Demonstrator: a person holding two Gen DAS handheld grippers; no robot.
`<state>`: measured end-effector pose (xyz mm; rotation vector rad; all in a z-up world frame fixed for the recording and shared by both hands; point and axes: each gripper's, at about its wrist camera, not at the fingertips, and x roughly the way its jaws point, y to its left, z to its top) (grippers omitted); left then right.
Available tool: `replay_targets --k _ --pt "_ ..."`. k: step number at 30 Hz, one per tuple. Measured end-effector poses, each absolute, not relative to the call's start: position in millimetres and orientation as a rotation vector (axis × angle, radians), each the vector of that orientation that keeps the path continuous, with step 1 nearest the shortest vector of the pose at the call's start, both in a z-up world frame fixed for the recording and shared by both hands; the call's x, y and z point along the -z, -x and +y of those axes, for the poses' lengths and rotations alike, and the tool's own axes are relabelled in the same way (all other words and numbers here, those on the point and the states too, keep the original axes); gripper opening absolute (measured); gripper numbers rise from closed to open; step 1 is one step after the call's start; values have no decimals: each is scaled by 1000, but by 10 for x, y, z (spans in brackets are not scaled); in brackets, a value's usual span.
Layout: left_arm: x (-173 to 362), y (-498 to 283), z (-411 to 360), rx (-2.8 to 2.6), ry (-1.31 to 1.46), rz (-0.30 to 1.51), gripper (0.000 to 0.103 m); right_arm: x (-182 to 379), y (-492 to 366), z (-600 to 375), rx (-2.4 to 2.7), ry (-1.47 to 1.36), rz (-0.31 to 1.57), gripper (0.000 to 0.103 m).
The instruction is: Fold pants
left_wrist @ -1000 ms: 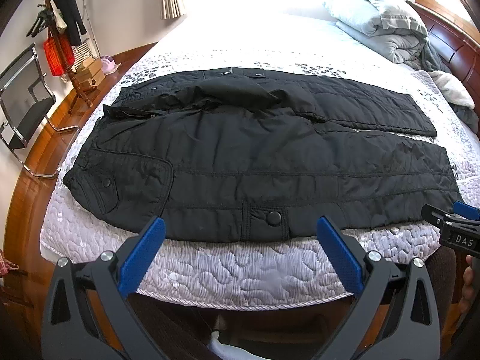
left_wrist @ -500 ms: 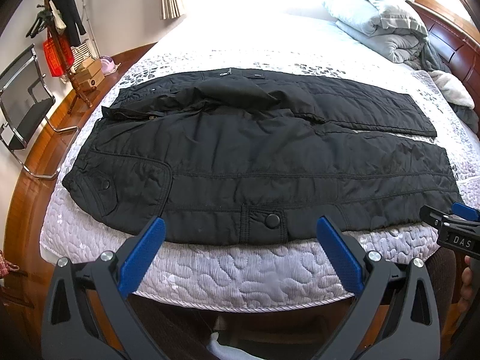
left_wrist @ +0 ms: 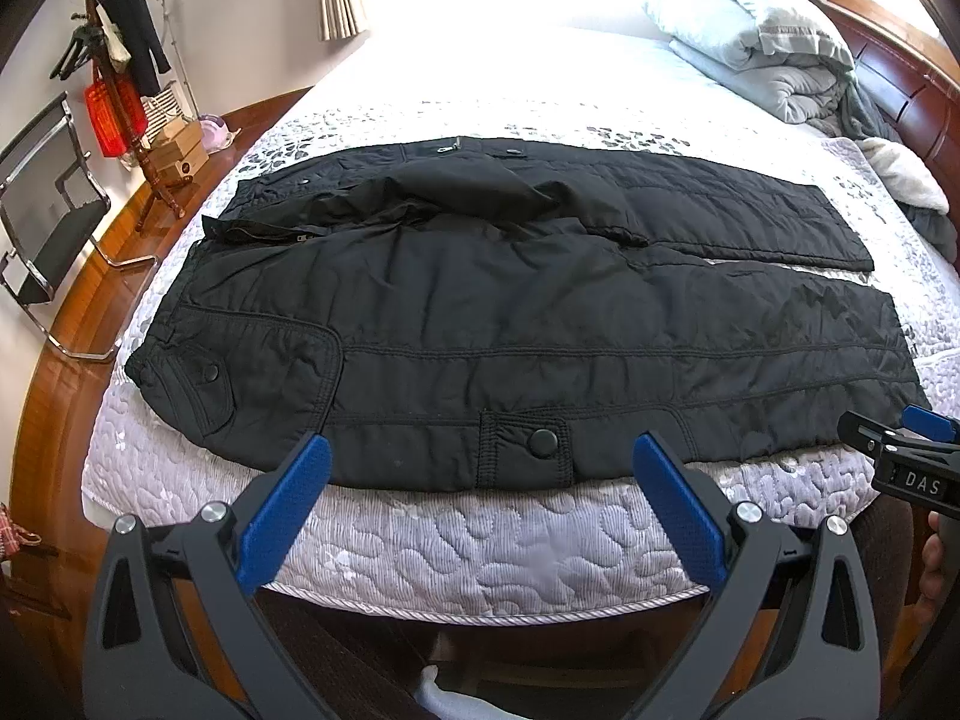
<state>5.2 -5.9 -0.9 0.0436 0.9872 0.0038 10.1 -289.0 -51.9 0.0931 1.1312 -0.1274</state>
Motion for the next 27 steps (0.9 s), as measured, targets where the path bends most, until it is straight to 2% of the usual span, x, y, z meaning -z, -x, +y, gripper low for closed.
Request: replay_targets --k 18,27 --pt "70 -108 -76 0 -43 1008 100 594 -145 -2904 118 -99 1145 99" --pt "145 -606 -86 34 -11 1062 100 451 -682 -3054 -20 -101 1101 99"
